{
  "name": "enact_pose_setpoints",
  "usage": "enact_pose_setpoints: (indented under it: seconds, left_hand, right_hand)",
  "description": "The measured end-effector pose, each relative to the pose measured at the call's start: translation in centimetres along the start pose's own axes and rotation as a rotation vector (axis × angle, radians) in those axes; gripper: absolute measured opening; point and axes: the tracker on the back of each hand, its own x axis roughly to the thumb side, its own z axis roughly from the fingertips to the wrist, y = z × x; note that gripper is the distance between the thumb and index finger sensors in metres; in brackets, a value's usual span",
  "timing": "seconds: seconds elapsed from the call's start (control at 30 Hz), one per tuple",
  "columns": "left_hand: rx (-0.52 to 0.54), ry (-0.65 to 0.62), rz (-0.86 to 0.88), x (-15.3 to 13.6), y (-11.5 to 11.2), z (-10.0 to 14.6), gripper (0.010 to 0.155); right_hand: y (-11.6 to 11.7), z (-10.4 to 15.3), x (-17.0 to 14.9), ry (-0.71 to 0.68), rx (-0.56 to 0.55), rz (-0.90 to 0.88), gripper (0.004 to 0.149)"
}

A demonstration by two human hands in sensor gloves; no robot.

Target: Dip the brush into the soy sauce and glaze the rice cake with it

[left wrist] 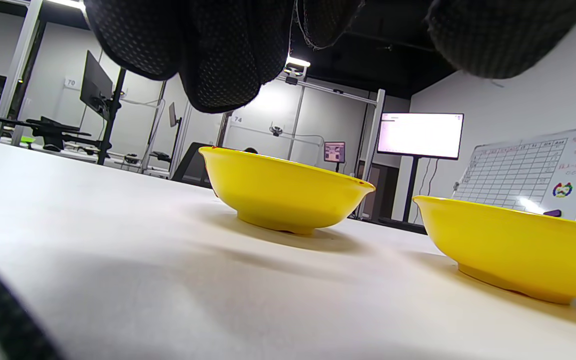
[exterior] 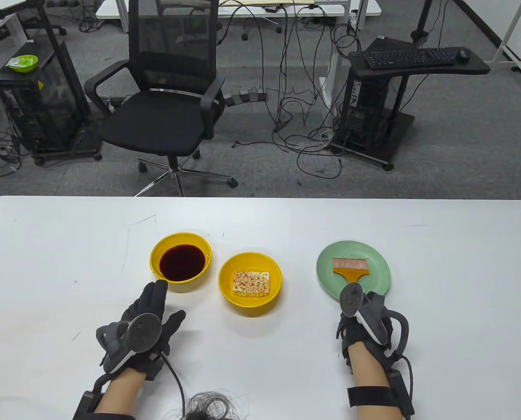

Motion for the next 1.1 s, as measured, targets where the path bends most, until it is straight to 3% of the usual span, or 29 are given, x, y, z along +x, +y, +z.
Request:
enact_pose_setpoints:
  seconds: [0.23,0.5,0.8,1.0,1.1]
  left_hand:
    - [0.004,0.003,0.003,-0.1,0.0,0.0,0.082]
    - [0.006,0.002,0.004,0.0,-0.1,0.0,0.082]
    - [0.036,-0.003,0.019,0.2,0.1,0.0,0.086]
    - [0.077,-0.029,0.109,2.2,2.3,-0.8,0.099]
    - [0.099,-0.107,0.122,4.7,3.5,-1.6,0.099]
  right_hand:
    - [-0.3,0.1,0.0,-0.014,-0.07,-0.037,0.058]
    - [-1.5,0.6,0.2,-0.047,-0.273,-0.044,0.047]
    - [-4.8,2.0,0.8,-0.105,-0.44,-0.137,0.049]
    - [-7.5,3.9,3.4,-0.217,-0.459,-0.288,0.051]
    - [-8.2,4.8,4.5,-0.266,-0.451,-0.364,0.051]
